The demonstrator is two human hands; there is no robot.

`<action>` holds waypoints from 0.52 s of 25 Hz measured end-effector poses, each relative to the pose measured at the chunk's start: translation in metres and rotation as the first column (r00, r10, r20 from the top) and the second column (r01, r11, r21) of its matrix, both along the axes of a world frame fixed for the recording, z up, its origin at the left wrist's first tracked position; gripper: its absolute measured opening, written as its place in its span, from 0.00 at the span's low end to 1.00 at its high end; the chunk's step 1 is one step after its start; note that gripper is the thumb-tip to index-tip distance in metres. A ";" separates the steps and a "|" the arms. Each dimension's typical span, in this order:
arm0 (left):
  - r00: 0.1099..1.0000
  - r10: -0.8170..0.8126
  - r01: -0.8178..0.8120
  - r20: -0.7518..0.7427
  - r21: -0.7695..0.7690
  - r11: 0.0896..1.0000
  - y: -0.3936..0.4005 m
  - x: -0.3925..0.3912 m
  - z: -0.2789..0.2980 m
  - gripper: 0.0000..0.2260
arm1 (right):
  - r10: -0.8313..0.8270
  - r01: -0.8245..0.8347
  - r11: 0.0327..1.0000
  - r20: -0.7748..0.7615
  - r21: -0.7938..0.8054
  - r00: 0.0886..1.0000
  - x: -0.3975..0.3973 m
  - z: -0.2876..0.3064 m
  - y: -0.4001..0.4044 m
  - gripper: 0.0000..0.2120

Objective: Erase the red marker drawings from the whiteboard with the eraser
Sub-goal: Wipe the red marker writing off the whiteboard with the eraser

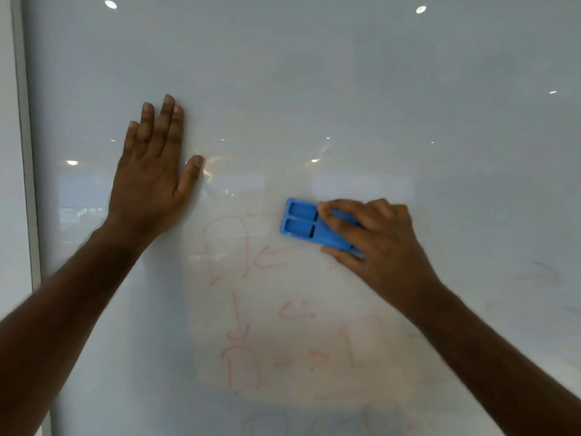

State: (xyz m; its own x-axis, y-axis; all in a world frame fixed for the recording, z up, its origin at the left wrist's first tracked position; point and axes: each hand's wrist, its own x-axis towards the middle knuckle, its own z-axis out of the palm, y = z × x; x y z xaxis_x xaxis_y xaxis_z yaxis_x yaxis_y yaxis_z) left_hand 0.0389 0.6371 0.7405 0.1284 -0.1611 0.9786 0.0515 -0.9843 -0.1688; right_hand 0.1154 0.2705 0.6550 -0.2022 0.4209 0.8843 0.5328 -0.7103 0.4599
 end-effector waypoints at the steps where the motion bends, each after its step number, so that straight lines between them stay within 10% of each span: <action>1: 1.000 0.001 -0.001 0.004 0.005 1.000 0.001 0.000 0.000 0.32 | -0.021 0.022 0.998 0.009 -0.061 1.000 -0.001 -0.014 0.007 0.26; 7: 0.999 0.008 -0.009 0.032 0.036 0.999 0.004 0.002 -0.001 0.31 | -0.109 0.119 0.964 0.054 -0.239 0.993 0.004 -0.061 -0.038 0.23; 13: 0.999 0.010 -0.012 0.051 0.042 0.999 0.006 0.003 -0.002 0.31 | -0.067 0.068 0.995 -0.016 0.071 0.998 0.003 -0.002 -0.033 0.24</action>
State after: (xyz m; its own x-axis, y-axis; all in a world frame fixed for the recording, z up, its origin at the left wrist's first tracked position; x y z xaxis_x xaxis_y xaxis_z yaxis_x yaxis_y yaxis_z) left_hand 0.0423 0.6427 0.7389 0.0809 -0.2017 0.9761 0.0714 -0.9756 -0.2075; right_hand 0.1182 0.2379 0.6527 -0.1629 0.3685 0.9153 0.4883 -0.7760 0.3993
